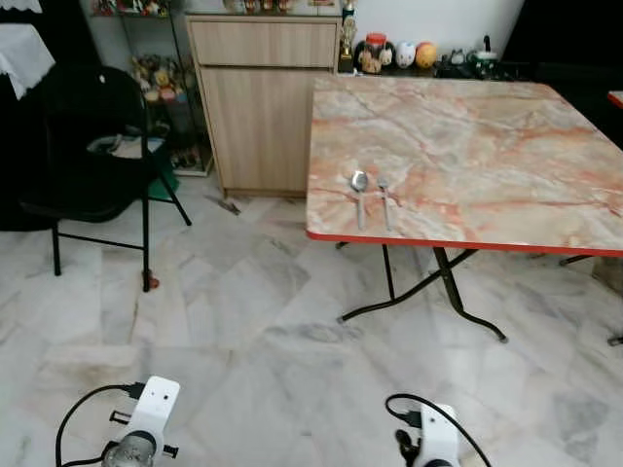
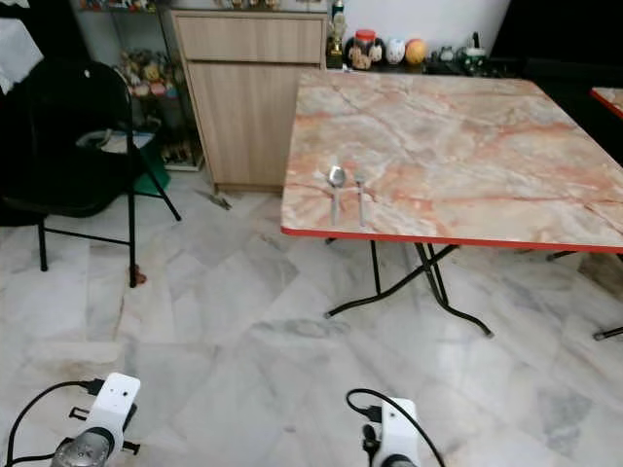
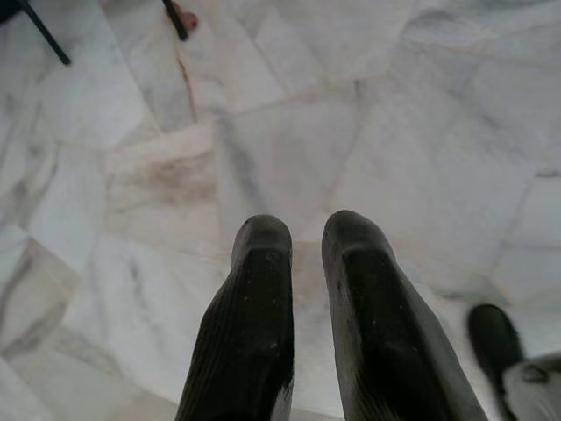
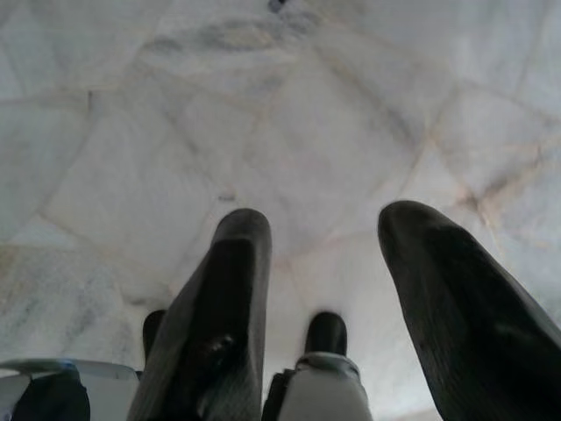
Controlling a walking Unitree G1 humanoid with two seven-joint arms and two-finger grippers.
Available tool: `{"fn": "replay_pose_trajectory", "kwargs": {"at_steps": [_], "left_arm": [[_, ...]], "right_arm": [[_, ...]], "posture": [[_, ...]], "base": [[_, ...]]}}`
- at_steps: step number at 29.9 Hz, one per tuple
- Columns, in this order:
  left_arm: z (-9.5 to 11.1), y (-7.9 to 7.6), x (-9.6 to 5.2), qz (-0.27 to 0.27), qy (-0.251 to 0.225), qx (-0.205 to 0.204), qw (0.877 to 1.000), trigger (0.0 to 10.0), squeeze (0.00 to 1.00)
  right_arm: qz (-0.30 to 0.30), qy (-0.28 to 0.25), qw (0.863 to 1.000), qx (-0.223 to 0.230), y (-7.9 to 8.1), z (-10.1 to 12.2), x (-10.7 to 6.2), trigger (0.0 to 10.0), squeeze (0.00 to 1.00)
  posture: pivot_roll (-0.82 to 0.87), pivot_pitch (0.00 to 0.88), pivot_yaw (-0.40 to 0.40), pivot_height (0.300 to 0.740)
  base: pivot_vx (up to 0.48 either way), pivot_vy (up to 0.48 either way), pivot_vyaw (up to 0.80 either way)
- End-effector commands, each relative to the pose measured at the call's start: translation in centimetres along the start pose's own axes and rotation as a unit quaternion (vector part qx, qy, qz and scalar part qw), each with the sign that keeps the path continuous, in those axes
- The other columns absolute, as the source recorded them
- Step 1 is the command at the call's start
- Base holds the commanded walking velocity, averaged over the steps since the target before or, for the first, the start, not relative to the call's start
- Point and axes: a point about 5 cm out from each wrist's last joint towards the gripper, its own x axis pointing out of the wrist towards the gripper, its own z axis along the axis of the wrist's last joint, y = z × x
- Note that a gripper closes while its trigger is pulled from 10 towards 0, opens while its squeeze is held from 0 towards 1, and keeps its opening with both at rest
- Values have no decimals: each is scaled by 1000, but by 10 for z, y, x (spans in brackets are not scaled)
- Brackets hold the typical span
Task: Setting the table
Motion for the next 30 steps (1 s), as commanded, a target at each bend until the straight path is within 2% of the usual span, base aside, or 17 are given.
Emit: {"fn": "replay_pose_trajectory", "kwargs": {"at_steps": [1,5,26,30], "left_arm": [[3,-4,1,-5,-2,2,1000,10000,0],[4,-4,2,4,-2,-21,1000,10000,0],[3,-10,2,-9,5,-34,999,10000,0],[2,-10,1,-10,8,-34,999,10000,0]], "right_arm": [[-12,4,1000,1,-9,-4,-2,10000,0],[-13,3,1000,2,-10,-2,-1,10000,0],[-14,0,1000,3,-11,-1,-1,10000,0],[-13,-1,1000,4,-11,-1,-1,10000,0]], "posture": [[56,0,-7,740],[56,0,-12,740],[57,0,-17,740],[57,0,-17,740]], "base": [[0,337,0],[0,325,0],[0,0,0],[249,0,0]]}}
